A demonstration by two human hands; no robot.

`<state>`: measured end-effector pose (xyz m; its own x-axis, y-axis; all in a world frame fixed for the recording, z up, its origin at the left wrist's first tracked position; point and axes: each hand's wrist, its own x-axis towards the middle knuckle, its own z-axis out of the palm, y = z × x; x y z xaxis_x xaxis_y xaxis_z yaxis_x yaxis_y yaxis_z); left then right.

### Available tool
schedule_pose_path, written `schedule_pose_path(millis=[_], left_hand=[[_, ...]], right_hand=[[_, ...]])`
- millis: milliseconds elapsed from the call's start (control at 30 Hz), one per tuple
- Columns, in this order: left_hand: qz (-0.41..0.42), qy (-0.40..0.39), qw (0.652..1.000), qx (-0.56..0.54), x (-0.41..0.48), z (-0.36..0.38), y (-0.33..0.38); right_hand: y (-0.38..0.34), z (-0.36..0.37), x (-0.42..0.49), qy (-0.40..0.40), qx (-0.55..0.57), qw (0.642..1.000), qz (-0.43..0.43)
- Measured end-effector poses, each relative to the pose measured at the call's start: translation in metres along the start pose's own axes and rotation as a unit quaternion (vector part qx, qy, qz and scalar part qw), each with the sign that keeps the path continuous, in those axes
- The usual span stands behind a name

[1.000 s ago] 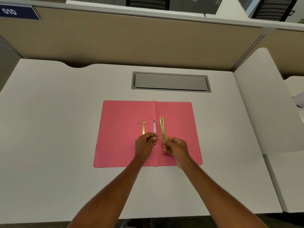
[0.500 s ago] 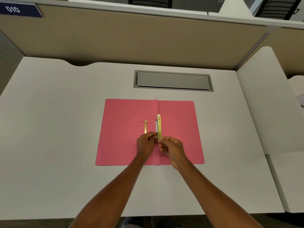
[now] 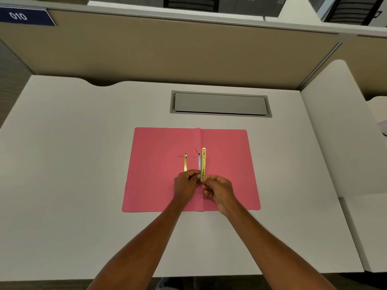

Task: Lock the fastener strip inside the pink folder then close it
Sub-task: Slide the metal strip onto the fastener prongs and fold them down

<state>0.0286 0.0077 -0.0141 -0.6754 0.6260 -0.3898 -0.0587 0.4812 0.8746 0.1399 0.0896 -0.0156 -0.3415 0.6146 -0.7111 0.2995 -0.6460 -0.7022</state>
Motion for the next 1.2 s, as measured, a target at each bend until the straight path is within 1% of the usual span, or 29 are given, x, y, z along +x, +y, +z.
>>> schedule_pose_path(millis=[167,267,367,467,633,733,967,1200], left_hand=[[-0.055,-0.014,0.997,-0.047,0.009,-0.006,0.003],[-0.089,0.013,0.993,-0.082,0.019,-0.012,0.008],[-0.098,0.040,0.986,-0.126,0.033,-0.017,0.021],[-0.103,0.023,0.980,-0.169,0.049,-0.019,0.037],[-0.093,-0.038,0.985,-0.140,0.059,-0.014,0.045],[-0.091,-0.050,0.986,-0.131,0.058,-0.011,0.042],[-0.106,-0.082,0.978,-0.162,0.053,-0.009,0.038],[-0.119,-0.104,0.974,-0.164,0.056,-0.009,0.032]], right_hand=[[0.000,0.004,0.003,-0.003,0.014,1.000,-0.005],[0.001,0.008,0.005,-0.002,0.028,1.000,-0.003],[0.003,0.010,0.007,0.003,0.039,0.999,0.001],[0.003,0.010,0.008,0.004,0.039,0.999,-0.001],[0.003,0.010,0.008,0.009,0.032,0.999,-0.001],[0.002,0.011,0.007,0.007,0.028,1.000,-0.004],[0.003,0.011,0.006,0.002,0.021,1.000,0.001],[0.000,0.011,0.004,-0.002,0.014,1.000,0.000]])
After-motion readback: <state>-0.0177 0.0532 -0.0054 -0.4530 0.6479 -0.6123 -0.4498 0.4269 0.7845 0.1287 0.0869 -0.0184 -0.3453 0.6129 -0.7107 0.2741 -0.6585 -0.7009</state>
